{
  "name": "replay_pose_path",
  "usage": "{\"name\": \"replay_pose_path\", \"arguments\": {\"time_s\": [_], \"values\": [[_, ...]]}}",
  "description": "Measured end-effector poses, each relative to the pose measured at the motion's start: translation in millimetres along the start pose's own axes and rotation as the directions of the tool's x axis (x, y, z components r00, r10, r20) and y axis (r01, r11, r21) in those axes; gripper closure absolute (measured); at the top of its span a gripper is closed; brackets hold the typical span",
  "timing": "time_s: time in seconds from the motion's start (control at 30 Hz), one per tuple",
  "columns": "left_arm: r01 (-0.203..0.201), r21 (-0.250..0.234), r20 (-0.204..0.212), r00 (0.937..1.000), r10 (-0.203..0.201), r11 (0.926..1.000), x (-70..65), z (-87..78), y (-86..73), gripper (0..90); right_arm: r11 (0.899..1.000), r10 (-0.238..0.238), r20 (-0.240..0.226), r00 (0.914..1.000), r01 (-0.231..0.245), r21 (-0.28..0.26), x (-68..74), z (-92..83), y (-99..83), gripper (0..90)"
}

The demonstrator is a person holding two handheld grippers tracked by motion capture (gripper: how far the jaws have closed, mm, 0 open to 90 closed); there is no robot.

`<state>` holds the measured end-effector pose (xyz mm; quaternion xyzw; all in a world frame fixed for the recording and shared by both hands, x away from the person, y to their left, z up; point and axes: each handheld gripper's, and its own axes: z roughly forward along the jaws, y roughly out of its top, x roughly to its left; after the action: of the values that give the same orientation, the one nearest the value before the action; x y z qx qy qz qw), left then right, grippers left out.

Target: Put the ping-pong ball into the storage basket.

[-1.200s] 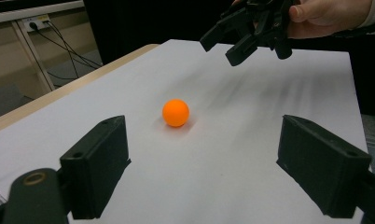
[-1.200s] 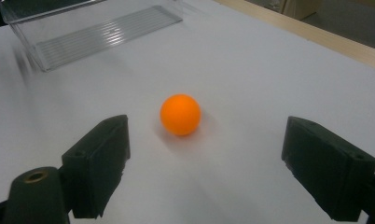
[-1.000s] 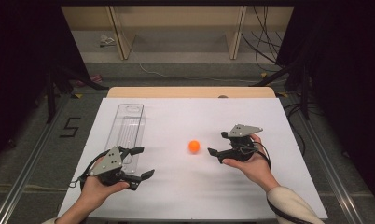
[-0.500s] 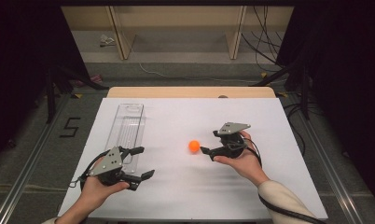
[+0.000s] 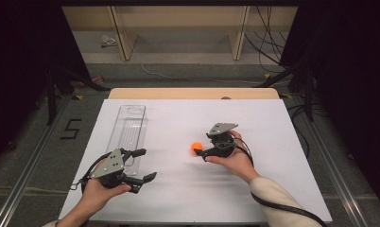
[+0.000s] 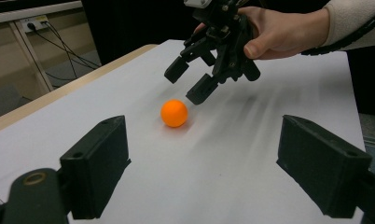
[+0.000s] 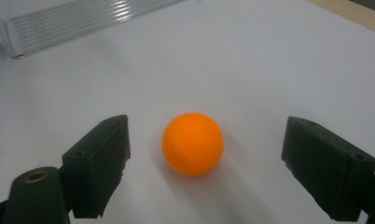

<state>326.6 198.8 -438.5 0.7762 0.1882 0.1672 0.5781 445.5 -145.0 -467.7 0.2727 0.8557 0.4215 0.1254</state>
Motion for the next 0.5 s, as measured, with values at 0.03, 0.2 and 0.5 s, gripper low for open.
{"name": "replay_pose_path", "arguments": {"time_s": [0.03, 0.2, 0.5], "values": [[0.000, 0.000, -0.001, 1.0000, 0.000, 1.0000, 0.0, -0.1, 0.0, 16.0, 1.000, -0.001, -0.001, 1.0000, 0.001, 0.003, -0.2, 2.3, 0.1, 16.2], [-0.001, 0.000, 0.001, 1.0000, 0.001, 1.0000, 0.0, -0.1, 0.0, 15.9, 1.000, 0.000, -0.004, 1.0000, 0.001, 0.021, -0.4, 11.0, 0.8, 16.2], [0.001, 0.002, 0.002, 1.0000, -0.001, 1.0000, -0.4, 0.2, -0.1, 15.9, 0.999, 0.002, -0.007, 1.0000, -0.002, 0.041, -2.2, 20.4, -0.6, 16.2]]}}
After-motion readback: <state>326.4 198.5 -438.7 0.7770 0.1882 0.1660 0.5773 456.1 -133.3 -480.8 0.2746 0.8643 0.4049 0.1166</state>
